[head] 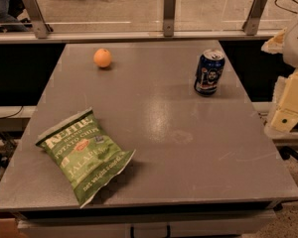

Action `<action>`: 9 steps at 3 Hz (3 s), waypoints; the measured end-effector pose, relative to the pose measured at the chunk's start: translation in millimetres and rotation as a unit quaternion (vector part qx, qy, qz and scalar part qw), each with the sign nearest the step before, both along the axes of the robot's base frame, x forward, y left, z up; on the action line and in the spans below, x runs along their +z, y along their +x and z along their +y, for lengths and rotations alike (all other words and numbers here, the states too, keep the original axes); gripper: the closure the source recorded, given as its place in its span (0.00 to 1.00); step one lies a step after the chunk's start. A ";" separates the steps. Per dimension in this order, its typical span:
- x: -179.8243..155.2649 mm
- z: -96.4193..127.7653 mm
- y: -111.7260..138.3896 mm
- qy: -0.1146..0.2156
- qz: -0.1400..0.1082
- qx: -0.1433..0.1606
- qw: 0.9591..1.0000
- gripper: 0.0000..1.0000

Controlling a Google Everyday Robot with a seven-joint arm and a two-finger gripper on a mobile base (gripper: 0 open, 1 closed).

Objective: Pick pepsi can

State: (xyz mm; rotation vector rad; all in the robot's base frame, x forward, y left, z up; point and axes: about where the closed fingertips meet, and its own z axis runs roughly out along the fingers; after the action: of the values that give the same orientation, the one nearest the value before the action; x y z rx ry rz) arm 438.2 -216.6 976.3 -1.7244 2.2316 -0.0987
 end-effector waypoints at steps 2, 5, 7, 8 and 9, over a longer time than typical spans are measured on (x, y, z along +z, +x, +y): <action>-16.0 -18.9 30.1 0.022 -0.026 -0.018 0.999 0.00; -77.2 -30.2 145.1 0.178 -0.100 -0.051 0.978 0.00; -90.6 5.5 188.3 0.318 -0.109 -0.042 0.941 0.00; -96.0 25.9 199.3 0.376 -0.100 -0.037 0.921 0.00; -100.5 41.3 204.4 0.420 -0.093 -0.033 0.902 0.18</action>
Offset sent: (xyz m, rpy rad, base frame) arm 0.0799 -0.0436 -0.0453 0.1100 -0.1094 -0.0878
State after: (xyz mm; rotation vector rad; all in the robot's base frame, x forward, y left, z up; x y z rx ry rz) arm 642.6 -175.4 875.8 -1.1004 1.7748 0.5762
